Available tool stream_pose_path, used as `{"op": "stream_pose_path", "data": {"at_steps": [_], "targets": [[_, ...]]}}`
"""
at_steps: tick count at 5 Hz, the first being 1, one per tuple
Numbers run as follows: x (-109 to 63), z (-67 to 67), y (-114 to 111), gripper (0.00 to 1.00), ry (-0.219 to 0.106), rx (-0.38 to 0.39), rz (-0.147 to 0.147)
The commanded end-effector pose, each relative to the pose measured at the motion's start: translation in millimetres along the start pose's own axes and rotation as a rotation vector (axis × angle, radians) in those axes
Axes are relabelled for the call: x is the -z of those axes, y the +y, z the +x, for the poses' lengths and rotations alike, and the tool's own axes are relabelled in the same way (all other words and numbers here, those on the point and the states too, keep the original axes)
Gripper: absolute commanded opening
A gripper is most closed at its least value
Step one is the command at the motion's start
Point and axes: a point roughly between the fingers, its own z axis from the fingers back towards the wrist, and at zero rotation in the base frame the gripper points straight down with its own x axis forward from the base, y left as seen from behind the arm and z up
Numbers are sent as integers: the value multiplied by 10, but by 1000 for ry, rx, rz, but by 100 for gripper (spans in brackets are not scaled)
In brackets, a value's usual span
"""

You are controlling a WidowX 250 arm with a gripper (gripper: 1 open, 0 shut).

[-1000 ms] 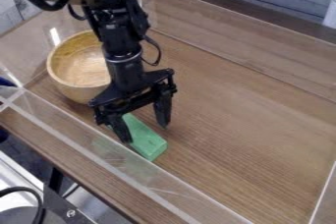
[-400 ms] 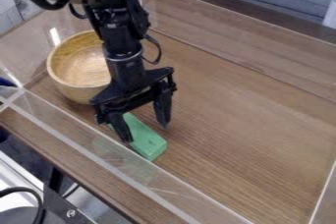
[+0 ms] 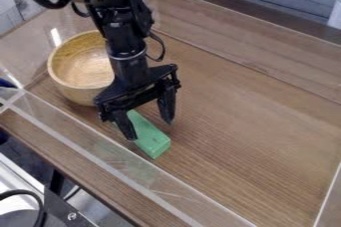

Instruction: Put the green block in the brown bowl

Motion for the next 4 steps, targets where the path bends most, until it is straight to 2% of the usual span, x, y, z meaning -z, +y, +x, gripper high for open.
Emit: {"op": "stream_pose_path", "data": {"at_steps": [1,4], "targets": [[267,85,21,100,-19,-17,15],[390,151,22,100,-34,-38,19]]}}
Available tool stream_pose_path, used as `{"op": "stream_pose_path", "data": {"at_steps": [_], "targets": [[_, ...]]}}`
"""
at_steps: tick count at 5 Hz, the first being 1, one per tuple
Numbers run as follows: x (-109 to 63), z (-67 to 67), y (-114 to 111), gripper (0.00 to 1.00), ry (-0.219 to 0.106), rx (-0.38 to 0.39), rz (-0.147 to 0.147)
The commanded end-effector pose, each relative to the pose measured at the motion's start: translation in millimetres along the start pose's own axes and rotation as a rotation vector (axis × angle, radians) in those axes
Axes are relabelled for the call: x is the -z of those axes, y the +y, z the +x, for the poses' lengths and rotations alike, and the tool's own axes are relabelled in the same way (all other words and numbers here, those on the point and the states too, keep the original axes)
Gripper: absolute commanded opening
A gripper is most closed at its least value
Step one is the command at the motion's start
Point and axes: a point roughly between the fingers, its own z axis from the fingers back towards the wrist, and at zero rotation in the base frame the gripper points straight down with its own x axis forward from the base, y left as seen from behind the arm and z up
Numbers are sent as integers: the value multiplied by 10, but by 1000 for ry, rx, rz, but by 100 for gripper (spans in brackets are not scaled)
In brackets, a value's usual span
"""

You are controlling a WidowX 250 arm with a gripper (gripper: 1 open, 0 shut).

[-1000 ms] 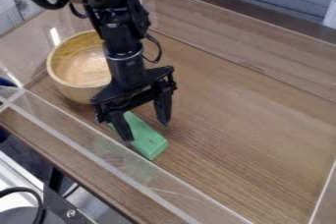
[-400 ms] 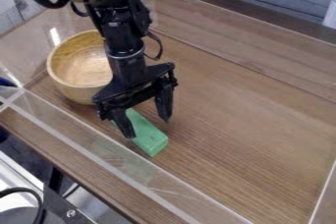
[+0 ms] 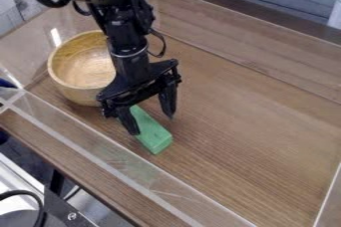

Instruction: Put the green block in the brown bowl

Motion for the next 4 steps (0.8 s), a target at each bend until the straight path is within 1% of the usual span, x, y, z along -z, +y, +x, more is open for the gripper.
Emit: {"op": "stream_pose_path", "data": {"at_steps": [1,4], "targets": [[406,70,100,100,-4,-21,53],[464,109,99,100,-36,-44,70]]}}
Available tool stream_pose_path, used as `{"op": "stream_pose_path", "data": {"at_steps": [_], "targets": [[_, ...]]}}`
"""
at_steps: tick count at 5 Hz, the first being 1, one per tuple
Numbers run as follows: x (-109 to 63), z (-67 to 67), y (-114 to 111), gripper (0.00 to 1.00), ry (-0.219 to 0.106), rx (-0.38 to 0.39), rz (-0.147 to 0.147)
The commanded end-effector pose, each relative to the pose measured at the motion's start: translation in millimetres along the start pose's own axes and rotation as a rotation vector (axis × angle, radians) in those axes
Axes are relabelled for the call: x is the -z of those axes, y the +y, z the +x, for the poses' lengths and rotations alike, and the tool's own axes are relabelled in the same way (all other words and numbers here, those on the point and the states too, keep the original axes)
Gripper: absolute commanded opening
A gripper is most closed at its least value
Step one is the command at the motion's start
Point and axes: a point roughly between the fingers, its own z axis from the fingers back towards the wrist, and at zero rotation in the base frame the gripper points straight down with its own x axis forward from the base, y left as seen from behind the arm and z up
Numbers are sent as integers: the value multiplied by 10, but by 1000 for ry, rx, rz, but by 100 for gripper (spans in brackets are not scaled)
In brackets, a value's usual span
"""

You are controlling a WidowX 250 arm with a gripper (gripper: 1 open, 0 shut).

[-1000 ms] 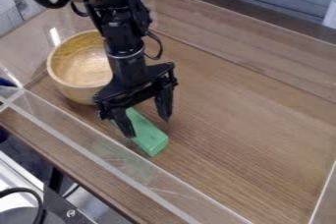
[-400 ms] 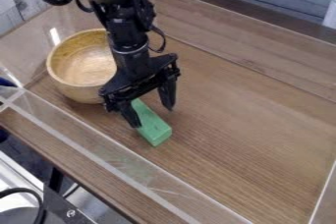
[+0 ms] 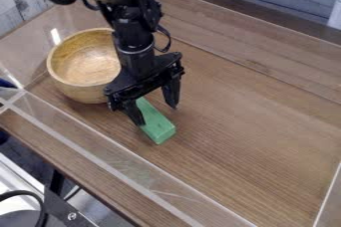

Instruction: Put the green block in the brown bowl

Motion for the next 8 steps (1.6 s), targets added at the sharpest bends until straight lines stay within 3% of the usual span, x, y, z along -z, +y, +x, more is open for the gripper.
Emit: {"op": "stream_pose_path", "data": {"at_steps": [1,5,6,8], "targets": [[445,0,150,100,14,-12,79],[470,38,125,100,-28,-26,101],[341,39,108,0,-32,-24,101],[90,26,70,0,-25,-11,109]]}}
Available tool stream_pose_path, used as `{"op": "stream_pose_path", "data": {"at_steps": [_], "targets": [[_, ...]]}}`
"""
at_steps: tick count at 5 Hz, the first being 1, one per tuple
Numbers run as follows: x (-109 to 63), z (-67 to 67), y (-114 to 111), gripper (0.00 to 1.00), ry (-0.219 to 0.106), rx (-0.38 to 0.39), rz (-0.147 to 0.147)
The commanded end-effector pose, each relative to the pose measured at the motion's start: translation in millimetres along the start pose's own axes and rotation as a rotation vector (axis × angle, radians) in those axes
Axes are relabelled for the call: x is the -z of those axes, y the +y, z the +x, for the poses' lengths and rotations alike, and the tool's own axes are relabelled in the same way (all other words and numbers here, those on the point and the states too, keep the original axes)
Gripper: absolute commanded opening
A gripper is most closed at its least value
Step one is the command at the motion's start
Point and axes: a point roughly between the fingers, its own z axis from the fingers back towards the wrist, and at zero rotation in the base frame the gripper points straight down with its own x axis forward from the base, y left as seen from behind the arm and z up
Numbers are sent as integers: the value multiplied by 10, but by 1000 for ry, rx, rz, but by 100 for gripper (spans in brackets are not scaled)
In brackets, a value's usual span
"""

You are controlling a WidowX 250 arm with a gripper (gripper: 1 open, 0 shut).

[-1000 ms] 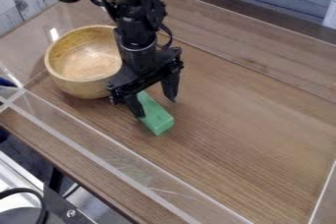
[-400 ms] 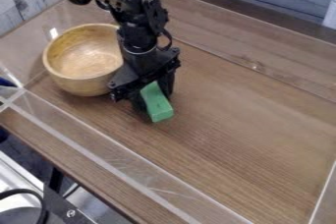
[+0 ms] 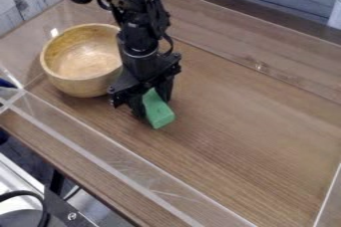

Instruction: Put the green block in the brown bowl

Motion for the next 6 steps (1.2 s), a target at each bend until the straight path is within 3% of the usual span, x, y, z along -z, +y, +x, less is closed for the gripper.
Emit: {"op": "stream_pose_path", "data": {"at_steps": [1,6], "targets": [[-93,-34,34,0,14,9,22],[-392,-37,-7,0,44,39,46]]}}
